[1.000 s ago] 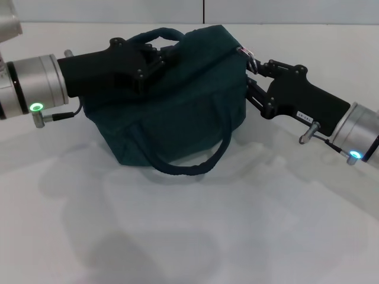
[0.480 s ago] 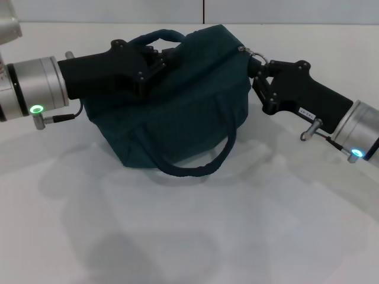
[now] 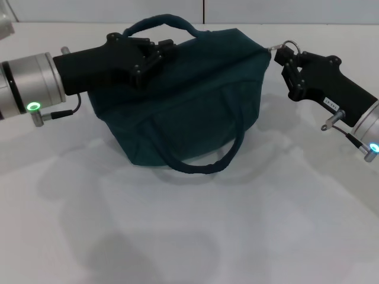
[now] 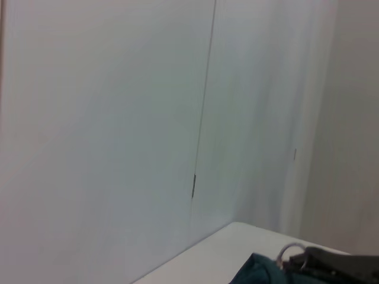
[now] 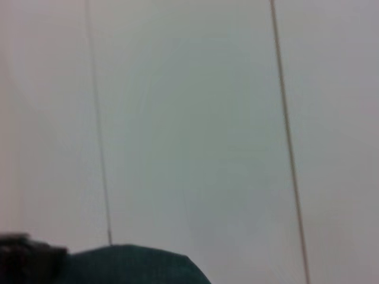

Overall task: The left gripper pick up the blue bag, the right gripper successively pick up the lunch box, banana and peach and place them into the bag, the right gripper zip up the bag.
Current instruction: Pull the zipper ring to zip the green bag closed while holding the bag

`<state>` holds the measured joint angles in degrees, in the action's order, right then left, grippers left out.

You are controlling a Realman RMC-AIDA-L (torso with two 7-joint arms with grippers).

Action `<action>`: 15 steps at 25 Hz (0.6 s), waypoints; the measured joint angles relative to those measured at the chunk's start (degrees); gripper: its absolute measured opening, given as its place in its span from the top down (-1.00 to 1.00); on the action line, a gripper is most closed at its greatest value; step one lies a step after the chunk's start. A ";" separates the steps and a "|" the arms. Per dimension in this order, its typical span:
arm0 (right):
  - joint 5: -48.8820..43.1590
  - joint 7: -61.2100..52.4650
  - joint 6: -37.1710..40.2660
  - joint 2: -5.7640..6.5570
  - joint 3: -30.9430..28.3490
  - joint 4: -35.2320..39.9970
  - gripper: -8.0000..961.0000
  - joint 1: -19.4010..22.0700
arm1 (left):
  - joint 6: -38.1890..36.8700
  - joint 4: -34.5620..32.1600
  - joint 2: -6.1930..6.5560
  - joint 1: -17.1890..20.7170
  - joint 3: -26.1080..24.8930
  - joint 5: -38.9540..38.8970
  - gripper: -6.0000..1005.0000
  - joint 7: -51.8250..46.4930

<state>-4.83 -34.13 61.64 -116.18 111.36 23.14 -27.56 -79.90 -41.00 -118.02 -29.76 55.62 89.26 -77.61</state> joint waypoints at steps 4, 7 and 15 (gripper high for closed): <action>-0.07 -1.52 -4.33 0.15 0.08 -0.08 0.95 -0.54 | 0.14 -0.04 -0.06 -0.30 0.00 0.07 0.90 0.00; -0.45 -3.27 -6.66 0.32 0.74 -0.35 0.95 -1.15 | 0.44 -0.07 -0.09 -0.70 0.01 0.14 0.90 -0.02; -0.22 -6.18 -2.94 0.63 0.52 -0.59 0.92 -0.65 | 0.54 0.37 -0.13 -1.16 0.24 0.36 0.94 -0.10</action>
<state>-5.05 -40.30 58.69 -115.55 111.88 22.55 -28.21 -79.36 -40.63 -118.14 -30.92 55.86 89.62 -77.71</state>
